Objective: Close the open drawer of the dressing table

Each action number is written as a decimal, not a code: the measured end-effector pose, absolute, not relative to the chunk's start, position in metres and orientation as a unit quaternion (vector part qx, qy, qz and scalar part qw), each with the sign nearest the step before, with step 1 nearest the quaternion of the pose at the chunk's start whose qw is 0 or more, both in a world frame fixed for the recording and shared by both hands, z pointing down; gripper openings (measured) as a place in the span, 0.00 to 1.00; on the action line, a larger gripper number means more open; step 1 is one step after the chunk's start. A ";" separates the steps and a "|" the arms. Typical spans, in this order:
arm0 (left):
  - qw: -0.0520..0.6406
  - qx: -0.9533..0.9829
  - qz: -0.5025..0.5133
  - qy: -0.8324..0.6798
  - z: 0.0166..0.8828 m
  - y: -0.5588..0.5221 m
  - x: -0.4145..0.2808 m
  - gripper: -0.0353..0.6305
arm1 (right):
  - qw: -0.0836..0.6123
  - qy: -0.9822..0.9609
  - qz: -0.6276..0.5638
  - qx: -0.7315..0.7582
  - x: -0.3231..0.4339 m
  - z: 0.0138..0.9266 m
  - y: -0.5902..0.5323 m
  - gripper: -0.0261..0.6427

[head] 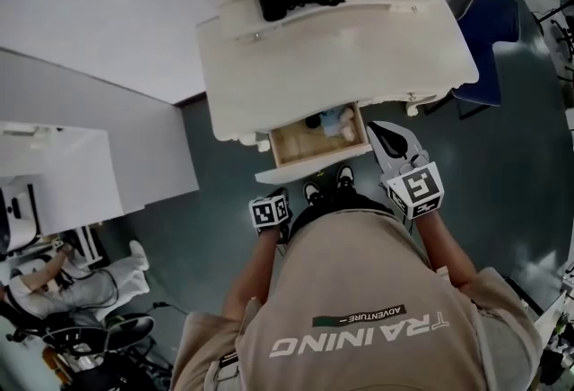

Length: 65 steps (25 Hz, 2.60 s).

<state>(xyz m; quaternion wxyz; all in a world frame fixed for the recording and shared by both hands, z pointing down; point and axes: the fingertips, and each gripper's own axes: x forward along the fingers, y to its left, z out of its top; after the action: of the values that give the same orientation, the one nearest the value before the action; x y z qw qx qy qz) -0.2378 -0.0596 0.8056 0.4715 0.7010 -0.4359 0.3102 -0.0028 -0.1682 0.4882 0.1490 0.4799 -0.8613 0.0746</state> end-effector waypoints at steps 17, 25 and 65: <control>0.475 0.690 0.314 -0.447 0.798 -0.074 -0.240 0.08 | 0.124 -0.866 0.086 0.476 0.006 0.491 -0.179 0.04; 0.476 0.667 0.318 -0.477 0.796 -0.080 -0.241 0.08 | 0.106 -0.882 0.081 0.452 0.018 0.498 -0.191 0.04; 0.484 0.601 0.263 -0.579 0.798 -0.200 -0.251 0.08 | 0.107 -0.899 0.124 0.406 0.066 0.519 -0.239 0.04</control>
<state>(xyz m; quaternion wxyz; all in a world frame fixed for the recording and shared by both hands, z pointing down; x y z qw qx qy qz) -0.2507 -0.2004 0.7978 0.4842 0.6008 -0.5792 0.2628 0.0657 -0.2392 0.5186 0.1070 0.4064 -0.8988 0.1245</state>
